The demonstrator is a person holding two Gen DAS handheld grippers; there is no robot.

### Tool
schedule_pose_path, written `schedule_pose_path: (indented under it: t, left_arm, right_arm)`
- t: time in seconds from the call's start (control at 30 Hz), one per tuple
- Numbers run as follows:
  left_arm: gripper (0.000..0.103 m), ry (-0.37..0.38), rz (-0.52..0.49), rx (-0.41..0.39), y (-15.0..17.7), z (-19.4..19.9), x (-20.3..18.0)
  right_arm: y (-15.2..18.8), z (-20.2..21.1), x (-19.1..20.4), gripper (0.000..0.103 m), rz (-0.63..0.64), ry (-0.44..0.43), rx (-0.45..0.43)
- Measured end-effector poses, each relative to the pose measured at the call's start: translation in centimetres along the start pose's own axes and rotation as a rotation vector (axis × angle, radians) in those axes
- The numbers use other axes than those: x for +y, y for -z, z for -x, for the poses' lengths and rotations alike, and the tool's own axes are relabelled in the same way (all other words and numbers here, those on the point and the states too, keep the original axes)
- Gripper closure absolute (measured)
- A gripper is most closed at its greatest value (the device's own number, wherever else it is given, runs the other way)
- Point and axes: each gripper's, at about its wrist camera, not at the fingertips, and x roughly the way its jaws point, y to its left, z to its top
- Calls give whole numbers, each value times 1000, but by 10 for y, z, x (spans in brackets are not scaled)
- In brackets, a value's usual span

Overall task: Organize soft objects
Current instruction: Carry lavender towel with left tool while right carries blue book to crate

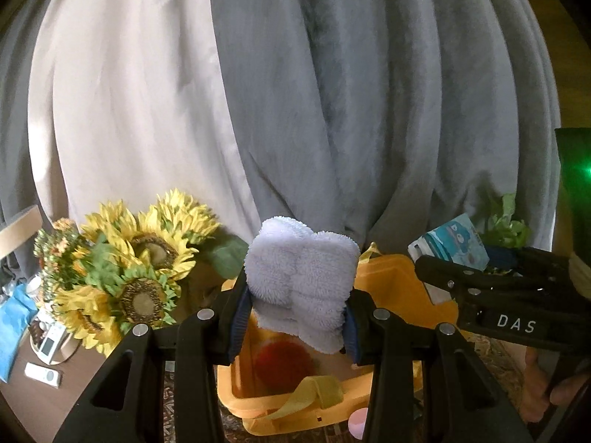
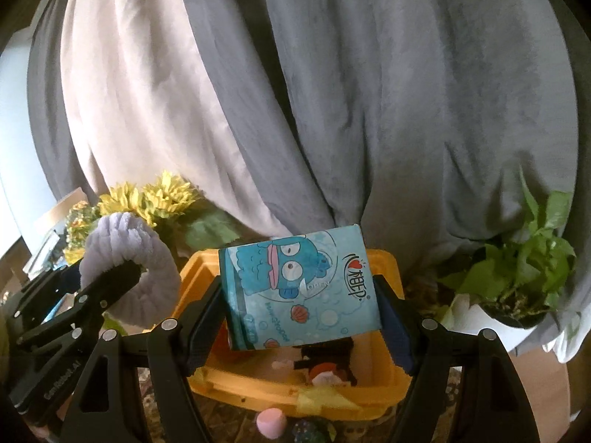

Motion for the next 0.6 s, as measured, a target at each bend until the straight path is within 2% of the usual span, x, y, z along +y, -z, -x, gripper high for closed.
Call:
schedule_pose_path:
  t: [0.2, 0.6]
  left_arm:
    - [61, 11, 7, 50, 3, -31, 6]
    - [61, 8, -21, 168, 14, -84, 6]
  right_arm:
    - [-5, -27, -3, 27, 15, 3, 45]
    - [-1, -86, -14, 27, 39, 19, 191]
